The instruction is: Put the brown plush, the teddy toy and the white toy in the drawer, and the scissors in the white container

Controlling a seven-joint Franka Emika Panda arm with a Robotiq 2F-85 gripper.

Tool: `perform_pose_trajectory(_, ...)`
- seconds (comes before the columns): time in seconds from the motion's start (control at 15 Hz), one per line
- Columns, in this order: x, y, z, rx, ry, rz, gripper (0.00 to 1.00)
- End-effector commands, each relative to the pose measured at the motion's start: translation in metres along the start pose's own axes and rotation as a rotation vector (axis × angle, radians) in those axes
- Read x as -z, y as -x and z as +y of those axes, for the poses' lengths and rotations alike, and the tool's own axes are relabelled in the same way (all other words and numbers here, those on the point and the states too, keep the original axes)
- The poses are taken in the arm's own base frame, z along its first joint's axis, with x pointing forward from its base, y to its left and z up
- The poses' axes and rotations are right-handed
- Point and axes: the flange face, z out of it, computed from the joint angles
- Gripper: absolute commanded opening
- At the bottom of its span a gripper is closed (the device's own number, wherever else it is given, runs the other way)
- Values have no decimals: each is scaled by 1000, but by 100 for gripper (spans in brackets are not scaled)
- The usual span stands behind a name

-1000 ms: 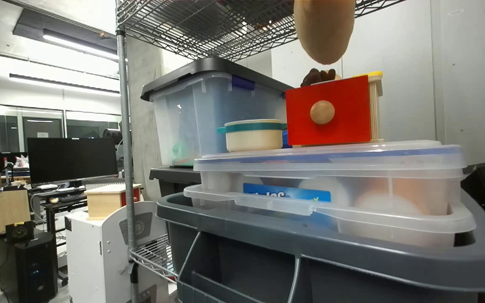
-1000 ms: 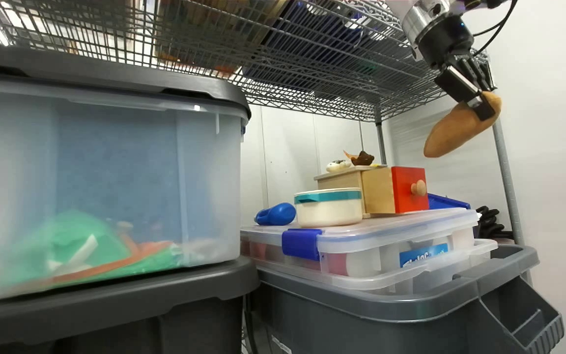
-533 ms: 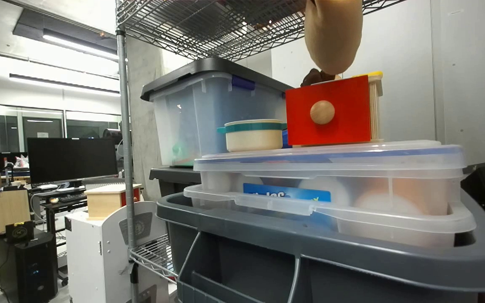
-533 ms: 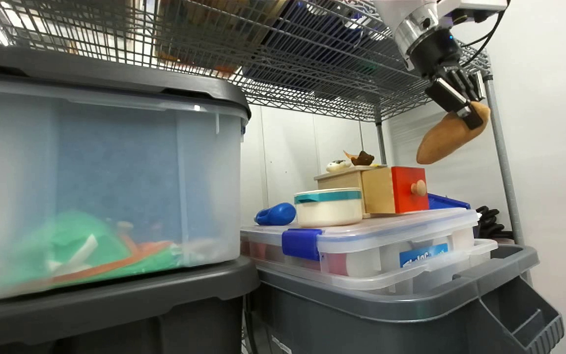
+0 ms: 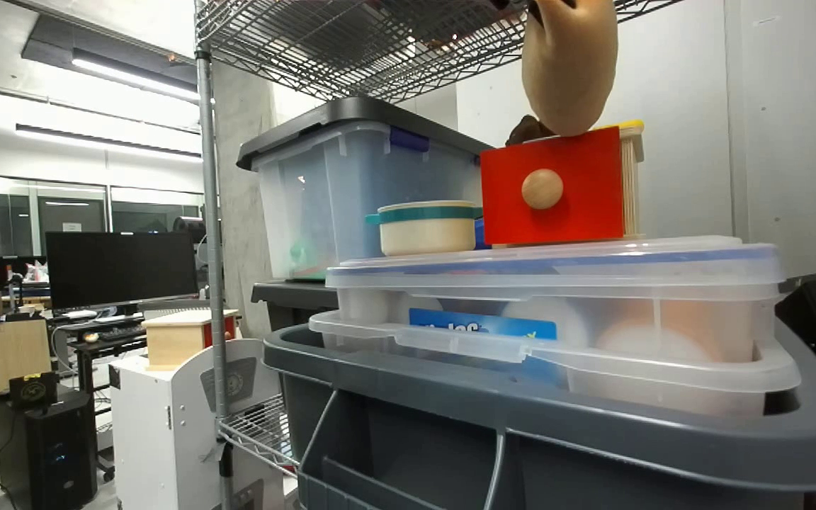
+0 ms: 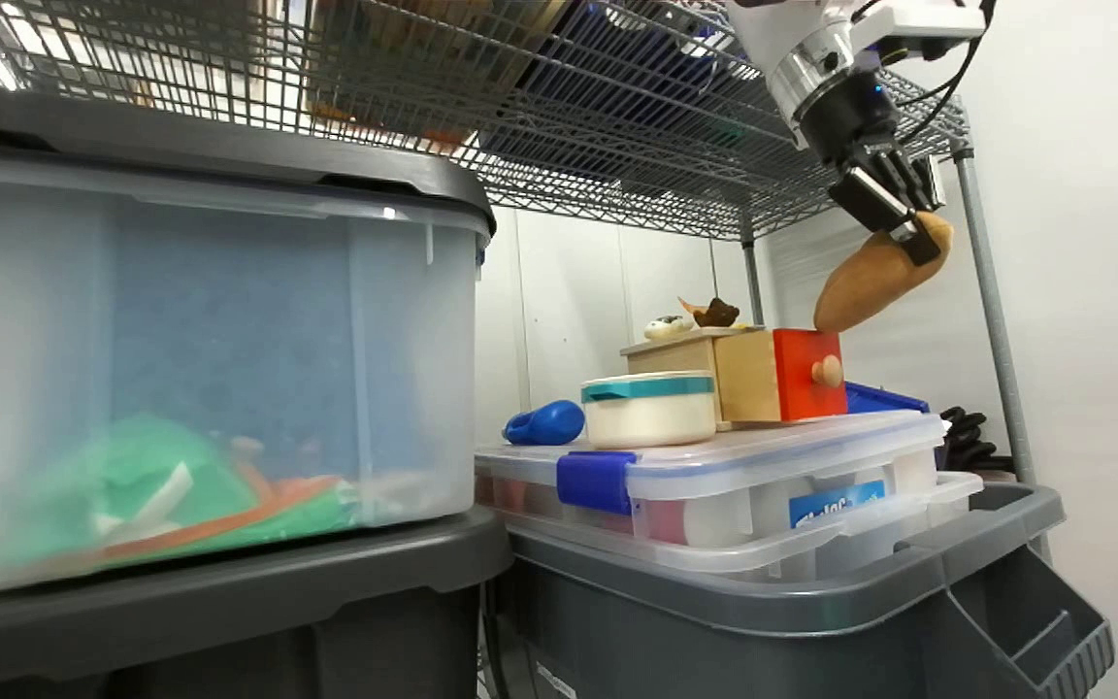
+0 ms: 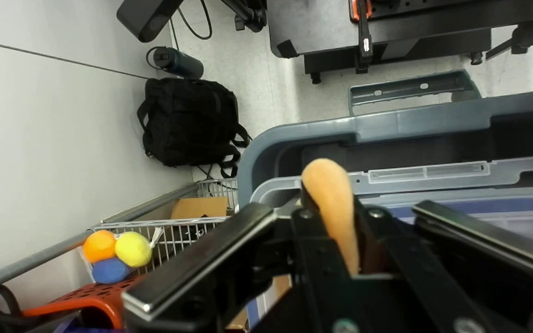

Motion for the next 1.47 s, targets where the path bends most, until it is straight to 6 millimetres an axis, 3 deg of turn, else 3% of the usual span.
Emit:
perform_pose_trajectory(0.0,16,-2,0,2,24,25,3)
perform_pose_trajectory(1.4,11,-21,-18,28,44,34,3)
